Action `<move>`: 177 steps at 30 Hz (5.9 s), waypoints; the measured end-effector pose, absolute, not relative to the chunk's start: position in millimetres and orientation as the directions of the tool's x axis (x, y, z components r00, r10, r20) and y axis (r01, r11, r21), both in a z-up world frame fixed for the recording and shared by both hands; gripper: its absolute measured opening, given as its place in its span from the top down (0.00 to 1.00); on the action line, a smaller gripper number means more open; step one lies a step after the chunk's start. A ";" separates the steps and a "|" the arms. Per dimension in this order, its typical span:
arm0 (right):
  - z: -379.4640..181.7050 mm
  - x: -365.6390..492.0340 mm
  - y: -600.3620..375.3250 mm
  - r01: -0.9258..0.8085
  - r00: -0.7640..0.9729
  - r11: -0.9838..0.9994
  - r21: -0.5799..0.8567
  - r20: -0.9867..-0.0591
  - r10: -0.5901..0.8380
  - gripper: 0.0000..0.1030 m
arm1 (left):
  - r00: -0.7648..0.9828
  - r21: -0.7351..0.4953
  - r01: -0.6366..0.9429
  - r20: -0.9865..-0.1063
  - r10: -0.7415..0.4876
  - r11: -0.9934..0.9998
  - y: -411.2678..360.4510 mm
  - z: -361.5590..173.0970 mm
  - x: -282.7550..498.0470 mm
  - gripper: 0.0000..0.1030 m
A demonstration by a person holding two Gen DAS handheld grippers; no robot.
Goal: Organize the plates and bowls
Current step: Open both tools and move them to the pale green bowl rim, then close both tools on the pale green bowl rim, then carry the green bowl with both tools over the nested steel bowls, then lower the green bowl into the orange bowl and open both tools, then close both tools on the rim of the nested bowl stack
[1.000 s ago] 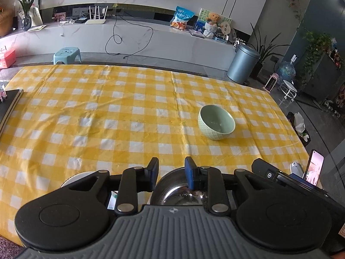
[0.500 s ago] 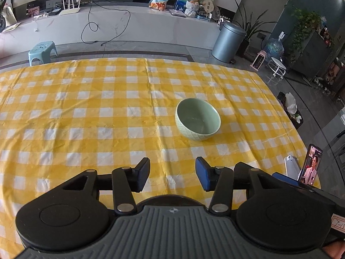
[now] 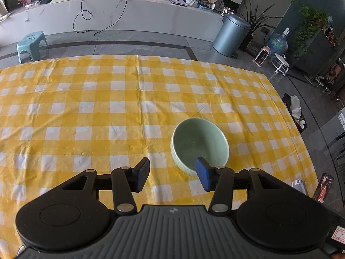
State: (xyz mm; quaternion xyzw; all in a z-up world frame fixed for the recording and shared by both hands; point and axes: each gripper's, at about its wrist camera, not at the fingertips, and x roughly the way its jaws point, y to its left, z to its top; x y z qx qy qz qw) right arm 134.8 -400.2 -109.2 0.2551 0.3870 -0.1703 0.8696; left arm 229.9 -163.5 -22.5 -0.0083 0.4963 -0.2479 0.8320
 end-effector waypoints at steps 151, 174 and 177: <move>-102.3 23.7 -282.0 0.284 0.598 0.898 0.335 -0.794 0.107 0.96 | 0.477 -0.346 0.228 -0.775 -0.414 0.910 -16.8 -28.3 82.2 0.86; -87.6 10.6 -297.1 0.315 0.703 0.867 0.386 -0.709 0.061 0.44 | 0.546 -0.383 0.242 -0.705 -0.451 0.892 -9.1 -18.3 72.0 0.32; -96.7 12.2 -303.7 0.356 0.678 0.849 0.389 -0.733 0.051 0.35 | 0.530 -0.401 0.228 -0.713 -0.459 0.887 -9.7 -23.5 73.8 0.25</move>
